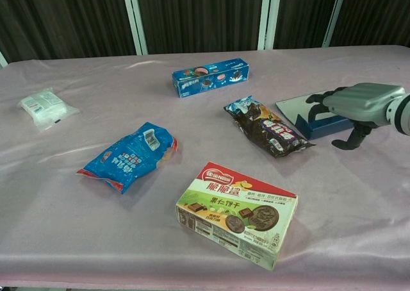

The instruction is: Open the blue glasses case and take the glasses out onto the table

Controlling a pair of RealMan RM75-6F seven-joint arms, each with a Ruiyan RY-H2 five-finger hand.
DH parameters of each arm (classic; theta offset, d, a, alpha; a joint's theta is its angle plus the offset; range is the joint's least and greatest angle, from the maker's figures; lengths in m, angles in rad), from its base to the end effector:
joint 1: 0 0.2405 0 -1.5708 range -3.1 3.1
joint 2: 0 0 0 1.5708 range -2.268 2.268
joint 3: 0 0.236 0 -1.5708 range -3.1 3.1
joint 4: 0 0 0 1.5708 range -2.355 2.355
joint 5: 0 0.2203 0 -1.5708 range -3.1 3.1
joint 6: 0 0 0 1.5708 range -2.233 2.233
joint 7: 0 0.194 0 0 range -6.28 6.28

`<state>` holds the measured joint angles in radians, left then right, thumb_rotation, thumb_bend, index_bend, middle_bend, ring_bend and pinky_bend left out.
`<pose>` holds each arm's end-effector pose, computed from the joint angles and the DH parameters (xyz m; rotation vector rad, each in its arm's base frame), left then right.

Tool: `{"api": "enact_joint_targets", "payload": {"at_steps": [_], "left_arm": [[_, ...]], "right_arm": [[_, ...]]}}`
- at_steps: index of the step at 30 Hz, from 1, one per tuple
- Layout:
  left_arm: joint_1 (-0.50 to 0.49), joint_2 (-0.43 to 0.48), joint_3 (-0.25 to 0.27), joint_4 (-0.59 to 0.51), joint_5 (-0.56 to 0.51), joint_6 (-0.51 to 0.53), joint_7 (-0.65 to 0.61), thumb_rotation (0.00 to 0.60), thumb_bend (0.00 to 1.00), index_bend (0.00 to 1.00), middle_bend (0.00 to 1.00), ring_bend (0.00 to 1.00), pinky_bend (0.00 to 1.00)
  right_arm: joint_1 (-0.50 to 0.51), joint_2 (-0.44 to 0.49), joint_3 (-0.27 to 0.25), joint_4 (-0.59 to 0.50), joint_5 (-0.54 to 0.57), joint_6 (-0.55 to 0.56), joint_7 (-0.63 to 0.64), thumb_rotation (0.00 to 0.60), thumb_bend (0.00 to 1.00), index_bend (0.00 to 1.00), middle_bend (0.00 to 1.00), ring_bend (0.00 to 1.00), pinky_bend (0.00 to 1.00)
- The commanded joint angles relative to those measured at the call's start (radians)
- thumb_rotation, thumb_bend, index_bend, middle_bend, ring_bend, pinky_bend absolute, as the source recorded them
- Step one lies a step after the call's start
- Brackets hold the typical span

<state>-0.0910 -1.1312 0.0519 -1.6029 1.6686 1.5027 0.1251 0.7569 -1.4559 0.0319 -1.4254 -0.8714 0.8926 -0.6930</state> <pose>-0.2753 0.2062 0.1103 -1.6154 -0.7888 -0.8572 -0.2160 -0.3772 -0.0341 1.9326 -0.7393 0.3879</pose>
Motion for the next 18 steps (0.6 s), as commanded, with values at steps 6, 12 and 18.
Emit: {"api": "enact_joint_targets", "payload": {"at_steps": [6, 12, 18], "left_arm": [[0.001, 0.0, 0.002, -0.002, 0.005, 0.001, 0.004, 0.6, 0.45, 0.0, 0.0, 0.0, 0.0], [0.002, 0.001, 0.004, -0.003, 0.009, 0.004, 0.0, 0.6, 0.45, 0.0, 0.0, 0.0, 0.0], [0.0, 0.0, 0.007, -0.003, 0.014, -0.001, 0.006, 0.6, 0.45, 0.0, 0.0, 0.0, 0.0]], "right_arm": [[-0.083, 0.106, -0.15, -0.146, -0.202, 0.074, -0.009, 0.6, 0.53, 0.37, 0.0, 0.0, 0.0], [-0.146, 0.177, -0.221, -0.183, -0.324, 0.113, 0.049, 0.6, 0.53, 0.38, 0.0, 0.0, 0.0], [-0.206, 0.23, -0.271, -0.168, -0.441, 0.153, 0.134, 0.6, 0.53, 0.38, 0.0, 0.0, 0.0]]}}
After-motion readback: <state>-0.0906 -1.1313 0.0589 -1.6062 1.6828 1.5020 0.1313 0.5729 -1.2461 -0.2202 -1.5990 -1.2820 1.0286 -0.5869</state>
